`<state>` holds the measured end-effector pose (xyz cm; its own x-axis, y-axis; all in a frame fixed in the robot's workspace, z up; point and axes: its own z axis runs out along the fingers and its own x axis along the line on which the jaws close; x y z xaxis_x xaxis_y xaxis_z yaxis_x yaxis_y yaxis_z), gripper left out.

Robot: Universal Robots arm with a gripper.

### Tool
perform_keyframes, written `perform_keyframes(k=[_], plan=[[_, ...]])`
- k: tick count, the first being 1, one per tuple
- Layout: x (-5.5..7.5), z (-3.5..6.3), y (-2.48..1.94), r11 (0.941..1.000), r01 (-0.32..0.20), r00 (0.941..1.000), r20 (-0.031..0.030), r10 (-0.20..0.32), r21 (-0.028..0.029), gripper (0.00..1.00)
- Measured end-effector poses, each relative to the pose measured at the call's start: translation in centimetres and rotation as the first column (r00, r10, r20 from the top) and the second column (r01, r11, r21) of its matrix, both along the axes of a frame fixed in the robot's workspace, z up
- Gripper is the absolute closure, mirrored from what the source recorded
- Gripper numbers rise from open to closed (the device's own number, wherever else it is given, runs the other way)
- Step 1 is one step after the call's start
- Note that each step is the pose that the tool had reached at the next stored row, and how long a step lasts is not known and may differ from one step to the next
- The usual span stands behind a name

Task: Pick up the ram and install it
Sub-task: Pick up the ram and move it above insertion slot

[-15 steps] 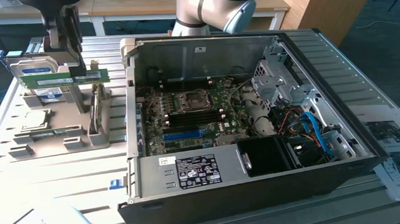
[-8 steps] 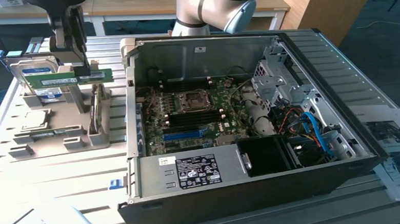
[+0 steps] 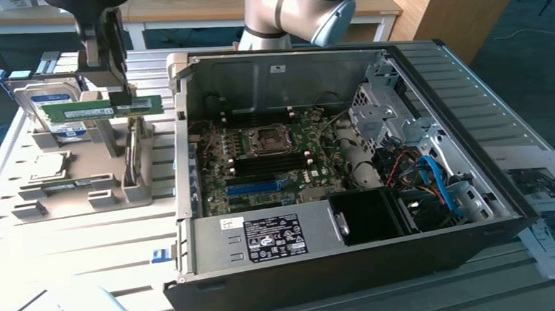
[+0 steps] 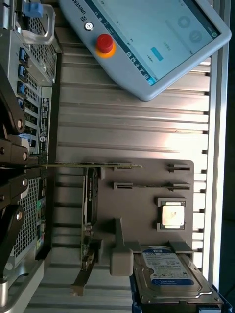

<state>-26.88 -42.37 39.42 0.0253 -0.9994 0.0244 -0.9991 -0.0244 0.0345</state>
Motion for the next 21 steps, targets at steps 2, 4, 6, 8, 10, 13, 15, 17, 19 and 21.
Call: perform_keyframes(k=[2, 4, 6, 8, 10, 13, 15, 17, 19, 21], plan=[[0.2, 0.00, -0.02, 1.0000, 0.000, 1.0000, -0.0001, 0.000, 0.0000, 0.88], [0.4, 0.00, -0.04, 1.0000, 0.000, 1.0000, -0.0002, 0.000, -0.0001, 0.88], [0.5, 0.00, -0.06, 1.0000, 0.000, 1.0000, -0.0002, 0.000, 0.0000, 0.88], [0.7, 0.00, -0.08, 1.0000, 0.000, 1.0000, -0.0004, 0.000, -0.0001, 0.88], [1.0, 0.00, -0.11, 1.0000, 0.000, 1.0000, -0.0005, 0.000, -0.0001, 0.88], [1.3, 0.00, -0.15, 1.0000, 0.000, 1.0000, -0.0007, 0.000, -0.0001, 0.88], [1.5, 0.00, -0.18, 1.0000, 0.000, 1.0000, -0.0009, 0.000, -0.0001, 0.88], [1.7, 0.00, -0.22, 1.0000, 0.000, 1.0000, -0.0011, 0.000, 0.0000, 0.88], [1.9, 0.00, -0.24, 1.0000, 0.000, 1.0000, -0.0011, 0.000, 0.0000, 0.88], [2.1, 0.00, -0.28, 1.0000, 0.000, 1.0000, -0.0013, 0.000, 0.0000, 0.88]])
